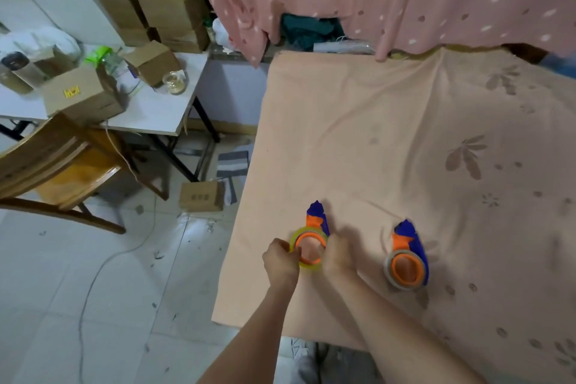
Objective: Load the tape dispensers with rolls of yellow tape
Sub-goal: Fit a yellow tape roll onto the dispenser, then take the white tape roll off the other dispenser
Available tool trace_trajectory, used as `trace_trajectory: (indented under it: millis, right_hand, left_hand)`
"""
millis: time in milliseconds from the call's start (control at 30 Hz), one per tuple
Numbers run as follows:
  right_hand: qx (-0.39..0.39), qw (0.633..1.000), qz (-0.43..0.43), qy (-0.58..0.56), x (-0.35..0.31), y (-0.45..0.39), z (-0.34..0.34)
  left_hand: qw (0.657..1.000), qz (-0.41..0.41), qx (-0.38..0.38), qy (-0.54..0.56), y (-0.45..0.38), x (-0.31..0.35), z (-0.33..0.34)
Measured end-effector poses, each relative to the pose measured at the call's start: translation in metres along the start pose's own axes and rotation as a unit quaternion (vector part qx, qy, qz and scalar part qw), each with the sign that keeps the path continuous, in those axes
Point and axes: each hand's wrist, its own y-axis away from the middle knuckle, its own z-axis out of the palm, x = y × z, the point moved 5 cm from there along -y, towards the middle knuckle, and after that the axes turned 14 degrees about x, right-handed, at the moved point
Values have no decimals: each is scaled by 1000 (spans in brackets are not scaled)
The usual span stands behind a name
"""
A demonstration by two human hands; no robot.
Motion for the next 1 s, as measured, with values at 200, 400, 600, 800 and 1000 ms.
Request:
trace_trajectory:
  millis: [200, 400, 600, 800, 1000]
  right_hand:
    - [-58, 998, -11, 9, 2, -20, 19]
    - [-77, 996, 3, -33, 7, -20, 17]
    - [217, 976, -14, 9, 42, -19, -66]
    - [169, 962, 213, -8, 159, -26, -84]
    - [58, 968, 224, -103, 195, -24, -58]
  left_hand:
    - [1000, 3, -17, -1, -17, -8, 13]
    - [1000, -19, -7, 10, -19, -10, 13]
    - [992, 97, 14, 74, 32, 55, 30]
    - [973, 76, -214, 40, 97, 81, 110]
    - [909, -102, -395, 83, 136, 59, 148]
